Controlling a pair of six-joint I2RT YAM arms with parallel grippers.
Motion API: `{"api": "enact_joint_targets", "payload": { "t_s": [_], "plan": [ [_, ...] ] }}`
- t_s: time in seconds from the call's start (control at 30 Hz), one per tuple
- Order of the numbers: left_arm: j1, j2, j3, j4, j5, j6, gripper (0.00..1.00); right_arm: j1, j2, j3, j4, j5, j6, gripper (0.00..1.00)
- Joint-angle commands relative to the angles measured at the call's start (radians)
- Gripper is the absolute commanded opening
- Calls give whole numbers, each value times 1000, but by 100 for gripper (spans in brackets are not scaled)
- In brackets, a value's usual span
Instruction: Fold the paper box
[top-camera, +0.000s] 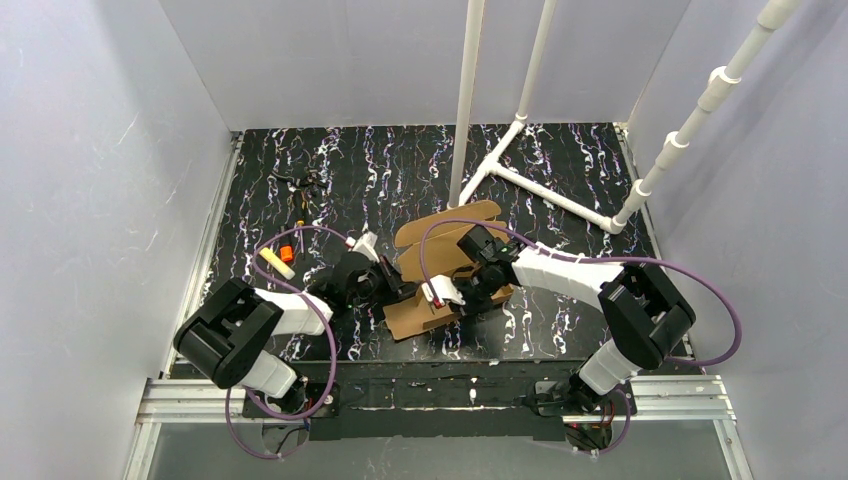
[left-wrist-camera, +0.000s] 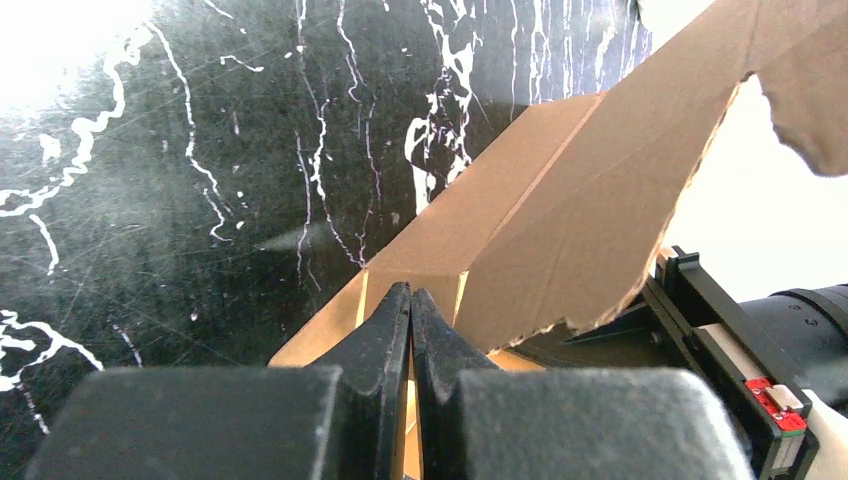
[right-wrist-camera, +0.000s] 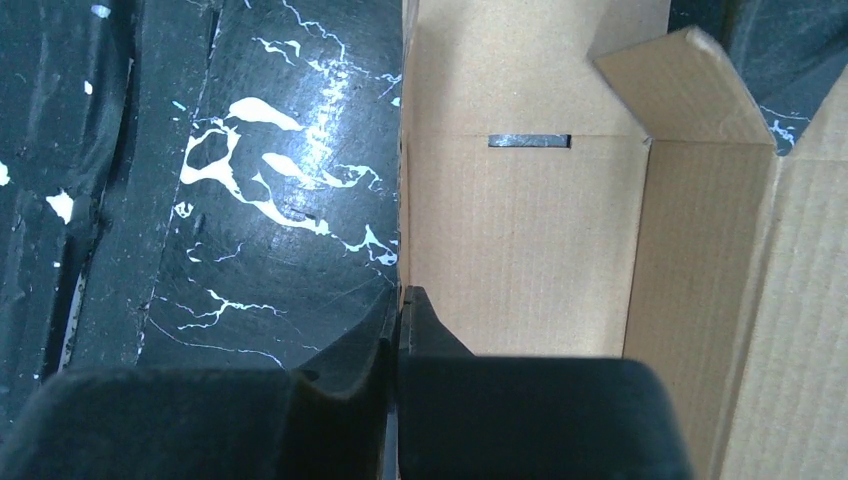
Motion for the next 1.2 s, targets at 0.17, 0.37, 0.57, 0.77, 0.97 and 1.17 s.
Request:
{"api": "enact_joint_targets", "payload": {
  "t_s": [0.17, 0.37, 0.57, 0.77, 0.97, 1.17],
  "plan": [
    [-6, -55, -57, 12, -88, -88, 0, 7, 18, 4, 67, 4, 82, 3],
    [-7, -75, -69, 12, -125, -142, 0, 8, 24, 2, 76, 9, 89, 3],
    [-10, -46, -41, 19, -109, -153, 0, 13, 24, 1, 90, 16, 101, 3],
    [-32, -35, -30, 31, -117, -169, 0, 19, 29, -1, 124, 41, 134, 2],
    [-51, 19, 8, 44, -135, -177, 0, 38, 34, -2, 129, 38, 140, 2],
    [-53, 93, 42, 76, -158, -181, 0, 45, 36, -4, 131, 38, 138, 2]
  ]
}}
